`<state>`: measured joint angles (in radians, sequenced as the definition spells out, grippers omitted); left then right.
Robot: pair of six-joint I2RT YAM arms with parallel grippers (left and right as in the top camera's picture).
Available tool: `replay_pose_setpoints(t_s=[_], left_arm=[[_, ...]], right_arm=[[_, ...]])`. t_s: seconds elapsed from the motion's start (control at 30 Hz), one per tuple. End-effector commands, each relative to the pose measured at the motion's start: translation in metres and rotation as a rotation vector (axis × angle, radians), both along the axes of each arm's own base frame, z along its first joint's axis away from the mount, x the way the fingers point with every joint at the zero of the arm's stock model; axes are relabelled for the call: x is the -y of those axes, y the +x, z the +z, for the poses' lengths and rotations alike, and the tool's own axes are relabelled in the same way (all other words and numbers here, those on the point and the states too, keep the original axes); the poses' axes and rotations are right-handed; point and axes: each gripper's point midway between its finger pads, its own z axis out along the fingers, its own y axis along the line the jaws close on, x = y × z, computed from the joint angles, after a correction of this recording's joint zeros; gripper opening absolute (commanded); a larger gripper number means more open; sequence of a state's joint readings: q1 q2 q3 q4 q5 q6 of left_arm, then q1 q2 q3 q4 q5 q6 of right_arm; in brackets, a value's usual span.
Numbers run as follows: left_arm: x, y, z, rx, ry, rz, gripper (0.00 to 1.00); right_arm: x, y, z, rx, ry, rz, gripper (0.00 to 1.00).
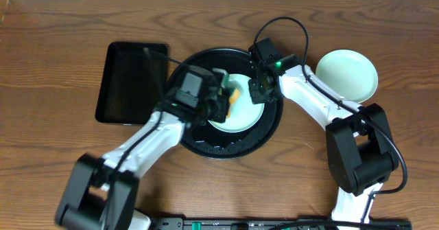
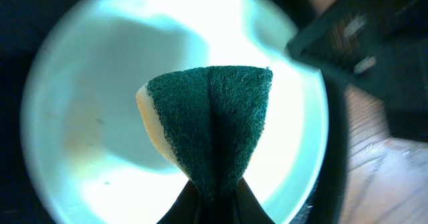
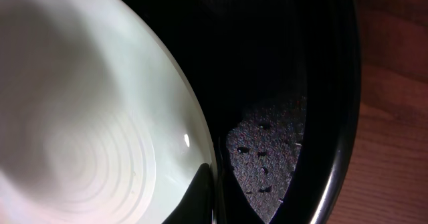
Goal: Clean dirty plates on tray and stack at the side
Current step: 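Move the left gripper's sponge back and scrub the green plate again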
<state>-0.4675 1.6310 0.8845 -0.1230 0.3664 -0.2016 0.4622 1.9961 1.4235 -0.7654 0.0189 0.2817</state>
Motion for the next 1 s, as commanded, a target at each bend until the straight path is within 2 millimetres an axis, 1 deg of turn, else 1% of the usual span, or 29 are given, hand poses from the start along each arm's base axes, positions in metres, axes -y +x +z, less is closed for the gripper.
replay_pose_setpoints(t_s=[0.0, 0.07, 0.2, 0.37, 0.43, 0.57, 0.73, 0.9, 0.97], left_arm=[[0.005, -0.003, -0.022, -0.016, 0.035, -0.027, 0.08], [0.006, 0.0, -0.031, -0.015, 0.04, -0.028, 0.07], [-0.003, 0.006, -0.045, -0.016, 0.091, 0.007, 0.07], [-0.005, 0.003, -0.054, -0.019, 0.122, -0.027, 0.08], [-0.015, 0.006, -0.058, -0.005, 0.176, -0.005, 0.07], [-0.03, 0.012, -0.061, 0.035, 0.269, 0.008, 0.07], [-0.036, 0.012, -0.063, 0.047, 0.312, -0.006, 0.07], [-0.058, 0.026, -0.061, 0.105, 0.426, 0.07, 0.07], [-0.062, 0.03, -0.059, 0.125, 0.448, 0.09, 0.07]], right_arm=[[-0.001, 0.001, 0.009, 0.023, 0.0, -0.013, 0.01], [-0.001, 0.001, 0.009, 0.023, 0.0, -0.013, 0.01], [-0.001, 0.0, 0.008, 0.019, -0.002, -0.012, 0.01], [0.0, -0.001, 0.008, 0.016, -0.004, -0.012, 0.01], [0.0, -0.001, 0.008, 0.017, -0.003, -0.012, 0.01], [0.0, -0.001, 0.008, 0.017, -0.003, -0.012, 0.01], [0.0, -0.001, 0.008, 0.016, -0.004, -0.012, 0.01], [0.0, 0.0, 0.008, 0.018, -0.009, -0.005, 0.01], [0.0, -0.001, 0.008, 0.018, -0.009, -0.005, 0.01]])
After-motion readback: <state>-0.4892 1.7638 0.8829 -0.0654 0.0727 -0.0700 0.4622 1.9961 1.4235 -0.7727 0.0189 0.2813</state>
